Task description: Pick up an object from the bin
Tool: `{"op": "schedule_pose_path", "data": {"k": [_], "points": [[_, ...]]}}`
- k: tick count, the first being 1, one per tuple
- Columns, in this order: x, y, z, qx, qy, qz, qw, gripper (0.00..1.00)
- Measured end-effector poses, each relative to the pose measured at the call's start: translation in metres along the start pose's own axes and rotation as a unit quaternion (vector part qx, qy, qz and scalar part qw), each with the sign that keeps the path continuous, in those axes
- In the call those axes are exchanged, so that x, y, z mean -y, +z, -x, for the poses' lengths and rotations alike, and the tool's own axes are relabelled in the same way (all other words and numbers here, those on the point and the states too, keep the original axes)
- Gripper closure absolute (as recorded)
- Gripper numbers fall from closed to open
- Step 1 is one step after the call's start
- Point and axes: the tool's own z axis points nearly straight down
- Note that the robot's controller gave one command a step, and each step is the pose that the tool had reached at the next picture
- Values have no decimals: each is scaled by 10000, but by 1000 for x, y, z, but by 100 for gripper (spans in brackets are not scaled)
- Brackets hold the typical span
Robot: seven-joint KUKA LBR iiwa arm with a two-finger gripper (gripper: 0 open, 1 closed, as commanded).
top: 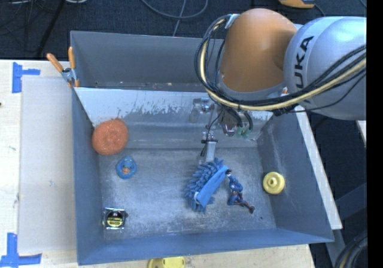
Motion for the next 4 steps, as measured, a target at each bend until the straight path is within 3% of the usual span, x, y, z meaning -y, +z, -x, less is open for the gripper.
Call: {"op": "schedule_pose_path", "data": {"k": [1, 2, 3, 4], "points": [[0, -5, 1, 37, 7, 4, 10000, 0], [24, 35, -42, 72, 1, 9, 10000, 0], [34, 69, -54, 1, -22, -2, 10000, 0], [45, 101, -43, 32, 122, 4, 9999, 100]]}}
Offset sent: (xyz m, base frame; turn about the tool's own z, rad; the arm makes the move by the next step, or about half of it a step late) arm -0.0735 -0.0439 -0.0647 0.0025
